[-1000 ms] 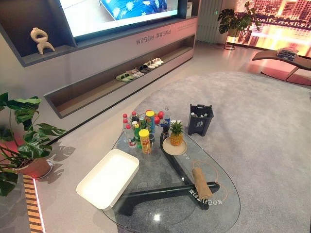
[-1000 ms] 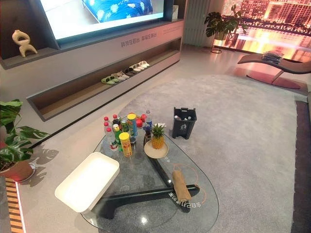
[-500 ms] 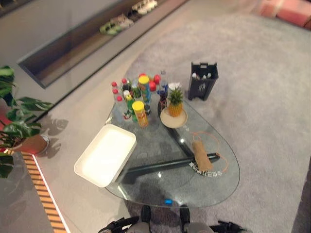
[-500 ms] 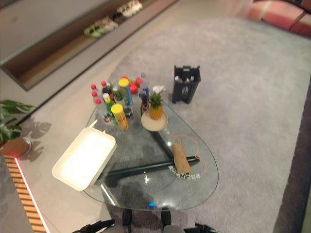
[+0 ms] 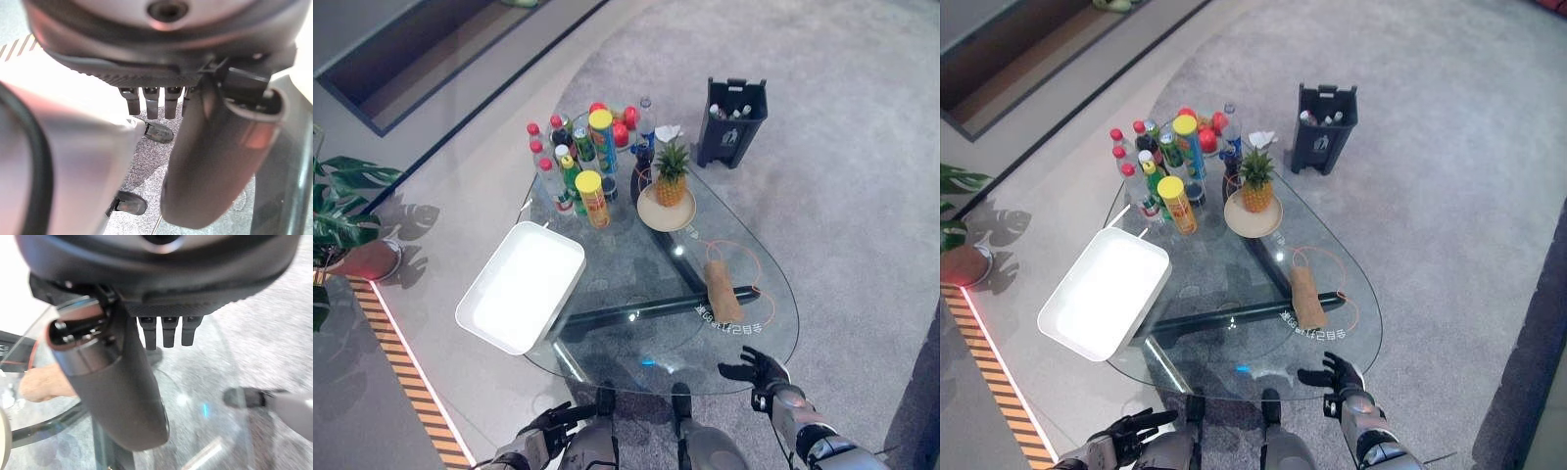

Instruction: Wipe the table with a cloth and put it in the basket.

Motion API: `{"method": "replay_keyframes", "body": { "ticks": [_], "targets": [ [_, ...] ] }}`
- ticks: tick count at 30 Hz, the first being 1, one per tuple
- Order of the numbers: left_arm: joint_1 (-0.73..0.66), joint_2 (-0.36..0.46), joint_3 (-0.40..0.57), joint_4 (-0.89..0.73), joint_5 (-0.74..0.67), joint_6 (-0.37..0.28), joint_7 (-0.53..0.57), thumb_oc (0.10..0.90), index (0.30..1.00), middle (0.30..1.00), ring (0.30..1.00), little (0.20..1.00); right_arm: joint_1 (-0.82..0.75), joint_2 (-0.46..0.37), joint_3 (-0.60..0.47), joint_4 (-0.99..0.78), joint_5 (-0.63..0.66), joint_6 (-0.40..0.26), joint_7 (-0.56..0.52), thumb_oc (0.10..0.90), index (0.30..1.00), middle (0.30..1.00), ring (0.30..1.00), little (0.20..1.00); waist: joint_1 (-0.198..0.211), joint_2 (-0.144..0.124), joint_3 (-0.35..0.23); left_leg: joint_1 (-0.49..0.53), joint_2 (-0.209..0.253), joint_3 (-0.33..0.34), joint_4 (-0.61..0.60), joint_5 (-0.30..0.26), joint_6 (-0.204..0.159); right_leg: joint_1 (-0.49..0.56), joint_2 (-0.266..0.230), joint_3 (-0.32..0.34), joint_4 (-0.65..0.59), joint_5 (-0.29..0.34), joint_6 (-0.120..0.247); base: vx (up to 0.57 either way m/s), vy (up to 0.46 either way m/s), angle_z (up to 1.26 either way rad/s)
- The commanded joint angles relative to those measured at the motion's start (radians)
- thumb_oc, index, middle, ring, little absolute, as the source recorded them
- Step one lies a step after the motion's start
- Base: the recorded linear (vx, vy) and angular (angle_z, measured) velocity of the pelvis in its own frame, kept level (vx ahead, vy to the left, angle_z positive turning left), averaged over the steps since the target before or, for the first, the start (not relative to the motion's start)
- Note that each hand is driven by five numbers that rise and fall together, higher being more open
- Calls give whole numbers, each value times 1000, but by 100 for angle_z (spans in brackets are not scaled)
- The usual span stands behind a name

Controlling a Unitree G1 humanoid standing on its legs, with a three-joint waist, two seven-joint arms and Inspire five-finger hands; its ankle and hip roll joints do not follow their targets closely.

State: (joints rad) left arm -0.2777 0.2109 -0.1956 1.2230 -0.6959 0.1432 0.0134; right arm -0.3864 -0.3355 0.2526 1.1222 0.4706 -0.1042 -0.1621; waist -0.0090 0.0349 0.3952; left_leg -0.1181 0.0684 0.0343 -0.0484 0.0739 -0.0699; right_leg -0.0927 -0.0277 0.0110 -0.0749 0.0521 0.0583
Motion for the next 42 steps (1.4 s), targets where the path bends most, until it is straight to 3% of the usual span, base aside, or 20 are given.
{"method": "replay_keyframes", "body": {
  "ticks": [1,2,3,5,9,11,15,18,24,37,42],
  "targets": [
    [-24,15,-46,40,-58,-13,29,800,900,900,900,900,-31,-44,15,-73,-5,-106,-107,800,900,900,900,900,-27,-26,19,-82,-69,2,139,-95,40,-88,-34,-54,102,-34,19,-75,24,2],
    [-30,10,-52,39,-65,-20,37,800,900,900,900,900,-34,-39,20,-119,-4,-142,-136,800,900,900,900,900,-31,-24,29,-97,-72,5,143,-94,40,-103,-33,-53,106,-32,19,-84,43,3],
    [-37,3,-56,36,-77,-27,47,800,900,900,900,900,-43,-37,32,-172,-58,-126,-221,800,900,900,900,900,-36,-21,39,-111,-74,7,146,-91,40,-120,-31,-51,112,-30,17,-103,62,2],
    [-42,-7,-65,-5,-95,-27,86,800,900,900,900,900,-48,-39,52,-354,-27,-66,-300,800,900,900,900,900,-49,-18,67,-136,-79,17,152,-86,41,-152,-27,-47,128,-27,14,-108,66,-2],
    [-29,-8,-74,-53,-133,-26,108,800,900,900,900,900,-22,-61,63,-587,-100,-3,-446,800,900,900,900,900,-67,-24,95,-165,-83,31,164,-84,41,-191,-19,-42,155,-29,9,-64,41,-6],
    [7,-12,-74,-47,-119,-95,91,800,900,900,900,900,26,-78,44,-712,-165,14,-517,800,900,900,900,900,-77,-27,109,-185,-87,35,176,-85,41,-214,-15,-42,172,-30,7,-53,39,-13],
    [80,-39,-83,-87,-130,-120,101,800,900,900,900,900,112,-100,18,-912,-281,44,-634,800,900,900,900,900,-95,-24,125,-233,-94,53,209,-85,42,-259,-16,-44,191,-26,7,-30,55,-8],
    [98,-37,-85,-75,-133,-157,72,800,900,900,900,900,139,-109,11,-966,-287,30,-658,800,900,900,900,900,-100,-20,125,-270,-97,57,231,-88,43,-296,-21,-45,206,-24,7,-11,25,0],
    [137,-25,-98,-107,-140,-165,62,800,900,900,900,900,132,-121,-5,-1024,-300,20,-705,800,900,900,900,900,-96,-5,125,-334,-108,66,249,-85,45,-363,-34,-48,218,-10,11,-10,35,1],
    [113,-23,-134,-171,-173,-123,105,800,900,900,900,900,-24,-134,36,-1057,-320,87,-763,800,900,900,900,900,-73,11,125,-491,-127,70,297,-68,47,-532,-49,-53,270,18,17,-3,19,1],
    [109,-20,-139,-187,-179,-114,114,800,900,900,900,900,-66,-144,42,-1045,-315,85,-795,800,900,900,900,900,-65,14,125,-540,-128,69,322,-68,47,-581,-53,-57,286,24,18,18,8,2]
  ]
}}
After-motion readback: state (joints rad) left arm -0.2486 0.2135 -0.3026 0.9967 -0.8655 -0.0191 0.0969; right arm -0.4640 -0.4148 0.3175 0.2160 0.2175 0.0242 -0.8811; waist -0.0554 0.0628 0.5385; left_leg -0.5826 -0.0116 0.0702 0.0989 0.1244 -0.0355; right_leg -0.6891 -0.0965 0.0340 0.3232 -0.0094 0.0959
